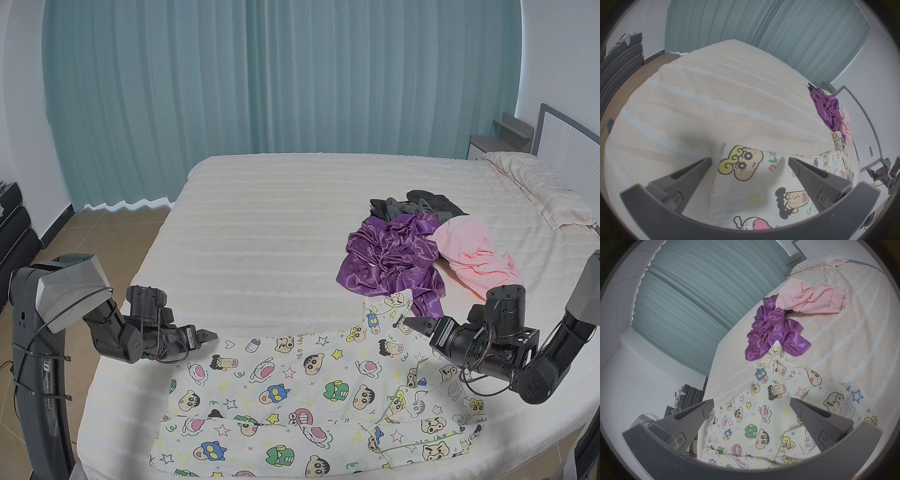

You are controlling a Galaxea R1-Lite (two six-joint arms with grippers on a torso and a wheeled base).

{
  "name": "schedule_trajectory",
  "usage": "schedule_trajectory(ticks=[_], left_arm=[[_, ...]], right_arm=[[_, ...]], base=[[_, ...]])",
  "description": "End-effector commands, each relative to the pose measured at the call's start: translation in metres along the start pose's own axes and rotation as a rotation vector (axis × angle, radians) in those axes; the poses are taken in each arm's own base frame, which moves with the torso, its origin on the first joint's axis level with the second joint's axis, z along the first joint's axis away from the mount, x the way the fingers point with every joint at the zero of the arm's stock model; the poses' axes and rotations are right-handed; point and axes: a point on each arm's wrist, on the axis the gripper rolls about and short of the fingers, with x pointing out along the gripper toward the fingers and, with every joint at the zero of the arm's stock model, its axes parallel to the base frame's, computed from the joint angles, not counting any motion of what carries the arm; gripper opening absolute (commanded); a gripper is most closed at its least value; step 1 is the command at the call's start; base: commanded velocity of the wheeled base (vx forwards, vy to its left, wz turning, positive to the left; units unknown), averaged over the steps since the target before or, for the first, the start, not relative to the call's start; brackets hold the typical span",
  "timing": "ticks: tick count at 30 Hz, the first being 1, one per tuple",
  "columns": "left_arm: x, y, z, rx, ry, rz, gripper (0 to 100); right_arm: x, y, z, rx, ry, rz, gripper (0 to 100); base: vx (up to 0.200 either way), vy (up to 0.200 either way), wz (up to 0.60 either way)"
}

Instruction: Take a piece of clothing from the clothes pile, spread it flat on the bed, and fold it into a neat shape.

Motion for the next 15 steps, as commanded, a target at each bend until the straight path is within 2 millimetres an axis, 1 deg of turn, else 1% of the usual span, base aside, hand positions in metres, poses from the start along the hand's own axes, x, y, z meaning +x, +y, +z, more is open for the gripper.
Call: schedule_trajectory(ticks=[1, 2, 3, 6, 7, 8, 10, 11, 13, 14, 15], left_arm=[[0.001, -0.002, -0.002, -0.001, 0.013, -0.02, 0], [0.001, -0.002, -0.001, -0.002, 0.011, -0.021, 0], [0.001, -0.002, -0.002, -0.002, 0.013, -0.02, 0], [0.0, 0.0, -0.001, -0.007, 0.01, -0.016, 0], [0.0, 0.0, -0.001, -0.007, 0.01, -0.016, 0], [0.0, 0.0, -0.001, -0.009, 0.008, -0.016, 0], [-0.002, 0.001, 0.002, -0.018, 0.0, -0.014, 0], [-0.002, 0.001, 0.002, -0.021, 0.0, -0.014, 0], [-0.006, 0.001, 0.004, -0.028, -0.008, -0.009, 0], [-0.008, 0.001, 0.005, -0.03, -0.014, -0.005, 0], [-0.01, 0.002, 0.006, -0.032, -0.018, -0.004, 0]], right_arm=[[0.015, -0.005, 0.014, 0.009, -0.012, -0.033, 100], [0.023, -0.008, 0.02, 0.006, -0.008, -0.046, 100], [0.026, -0.01, 0.021, 0.005, -0.002, -0.052, 100], [0.046, -0.022, 0.031, -0.04, 0.036, -0.061, 100], [0.046, -0.022, 0.031, -0.04, 0.036, -0.061, 100], [0.059, -0.028, 0.038, -0.065, 0.051, -0.058, 100], [0.075, -0.031, 0.043, -0.072, 0.07, -0.072, 100], [0.077, -0.032, 0.043, -0.073, 0.072, -0.075, 100], [0.091, -0.036, 0.047, -0.071, 0.096, -0.099, 100], [0.103, -0.039, 0.048, -0.08, 0.125, -0.102, 100], [0.108, -0.04, 0.048, -0.084, 0.135, -0.098, 100]], base=[[0.0, 0.0, 0.0], [0.0, 0.0, 0.0], [0.0, 0.0, 0.0], [0.0, 0.0, 0.0], [0.0, 0.0, 0.0], [0.0, 0.0, 0.0], [0.0, 0.0, 0.0], [0.0, 0.0, 0.0], [0.0, 0.0, 0.0], [0.0, 0.0, 0.0], [0.0, 0.0, 0.0]])
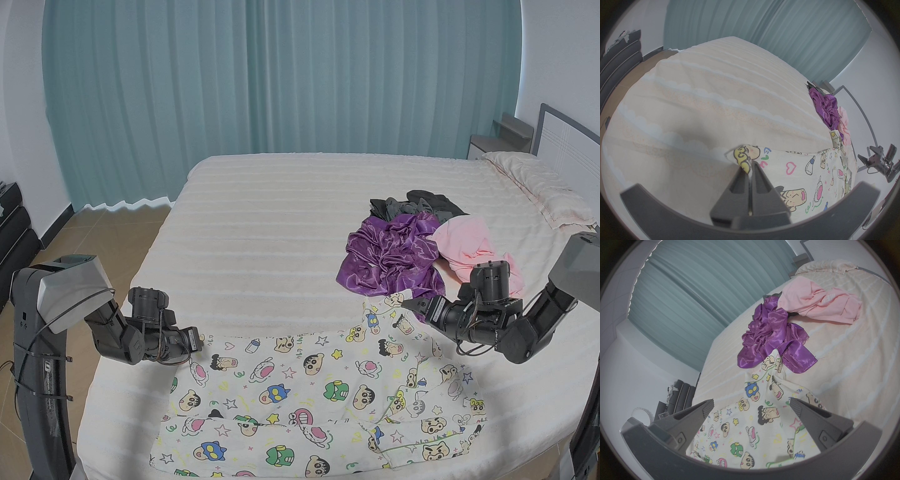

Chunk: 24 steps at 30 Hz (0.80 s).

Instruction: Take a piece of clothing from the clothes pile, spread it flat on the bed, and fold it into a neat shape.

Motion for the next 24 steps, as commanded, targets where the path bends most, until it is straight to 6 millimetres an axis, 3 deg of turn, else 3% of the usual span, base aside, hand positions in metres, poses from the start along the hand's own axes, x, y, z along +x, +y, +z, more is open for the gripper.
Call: schedule_trajectory(ticks=[1, 8, 24], left_arm=[[-0.01, 0.0, 0.008, -0.011, -0.032, 0.006, 0], [-0.014, -0.001, 0.011, -0.01, -0.043, 0.016, 0], [-0.013, -0.002, 0.012, -0.007, -0.044, 0.018, 0]], right_arm=[[0.051, -0.021, 0.003, -0.012, 0.087, -0.035, 100], [0.084, -0.027, 0.0, -0.034, 0.131, -0.05, 100], [0.118, -0.026, 0.012, -0.089, 0.17, -0.041, 100]], base=[[0.0, 0.0, 0.0], [0.0, 0.0, 0.0], [0.0, 0.0, 0.0]])
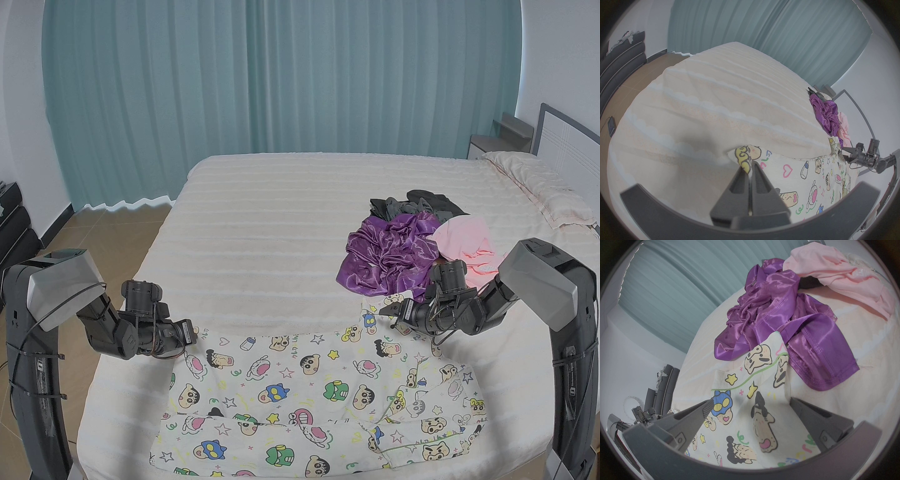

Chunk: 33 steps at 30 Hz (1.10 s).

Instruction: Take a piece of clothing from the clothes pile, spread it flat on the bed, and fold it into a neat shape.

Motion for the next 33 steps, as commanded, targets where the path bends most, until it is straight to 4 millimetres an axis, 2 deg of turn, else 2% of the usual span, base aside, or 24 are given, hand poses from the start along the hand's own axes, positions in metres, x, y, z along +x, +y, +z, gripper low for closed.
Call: schedule_trajectory(ticks=[1, 5, 8, 13, 24, 25, 33], left_arm=[[0.0, -0.001, 0.001, 0.001, -0.003, -0.002, 0], [0.0, 0.0, 0.0, 0.0, 0.0, 0.0, 0], [0.0, 0.0, 0.0, -0.001, -0.001, 0.0, 0], [-0.001, 0.0, 0.001, 0.0, -0.002, 0.0, 0], [-0.001, 0.0, 0.0, -0.006, 0.02, 0.008, 0], [-0.001, 0.0, 0.0, -0.006, 0.02, 0.008, 0], [-0.002, 0.0, 0.001, -0.006, 0.019, 0.008, 0]], right_arm=[[0.012, -0.001, 0.001, -0.013, 0.002, 0.007, 100], [0.004, -0.003, 0.011, -0.015, -0.028, 0.006, 100], [-0.004, -0.012, 0.018, 0.001, -0.041, -0.009, 100], [-0.002, -0.017, 0.015, -0.016, -0.029, -0.02, 100], [0.013, -0.004, -0.005, -0.039, 0.055, 0.053, 100], [0.013, -0.004, -0.004, -0.04, 0.056, 0.059, 0], [0.009, -0.018, 0.002, -0.02, 0.04, 0.048, 0]], base=[[0.0, 0.0, 0.0], [0.0, 0.0, 0.0], [0.0, 0.0, 0.0], [0.0, 0.0, 0.0], [0.0, 0.0, 0.0], [0.0, 0.0, 0.0], [0.0, 0.0, 0.0]])
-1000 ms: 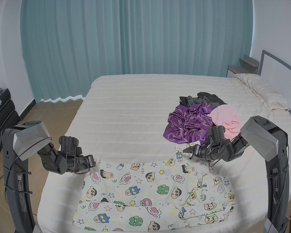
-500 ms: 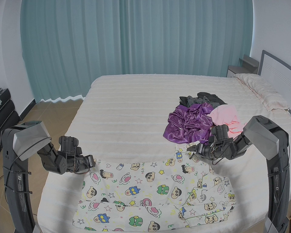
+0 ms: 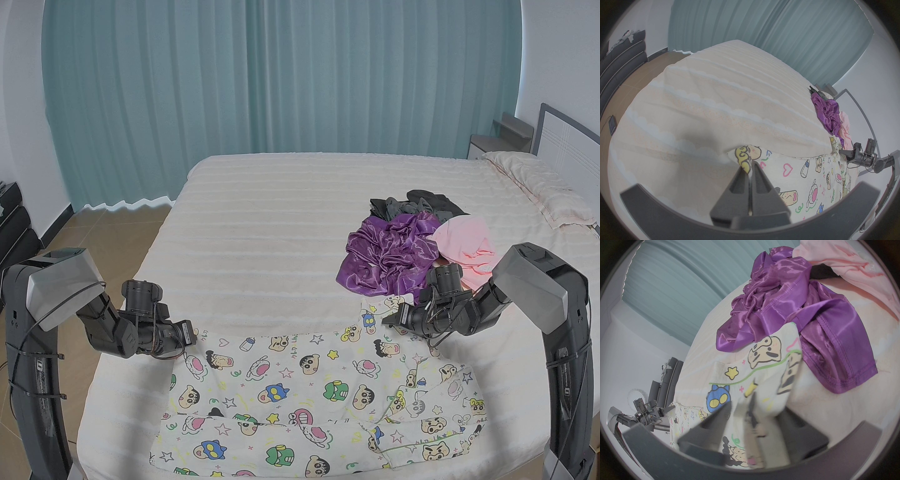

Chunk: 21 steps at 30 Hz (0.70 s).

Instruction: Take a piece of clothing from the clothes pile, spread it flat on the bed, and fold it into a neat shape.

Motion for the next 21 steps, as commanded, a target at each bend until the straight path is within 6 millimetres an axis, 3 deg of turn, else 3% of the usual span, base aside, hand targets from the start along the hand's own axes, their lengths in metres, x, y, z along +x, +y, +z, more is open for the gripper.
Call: schedule_trajectory(ticks=[1, 12, 21], left_arm=[[-0.001, -0.001, 0.001, 0.001, -0.006, -0.001, 0], [-0.008, -0.004, 0.006, 0.003, -0.002, 0.013, 0], [-0.023, -0.01, 0.017, 0.006, -0.027, 0.013, 0]], right_arm=[[-0.005, -0.01, 0.006, 0.014, -0.017, -0.008, 0], [-0.035, -0.024, 0.009, 0.04, -0.008, 0.15, 0], [-0.043, -0.031, 0.004, 0.01, -0.063, 0.241, 0]], base=[[0.0, 0.0, 0.0], [0.0, 0.0, 0.0], [0.0, 0.0, 0.0]])
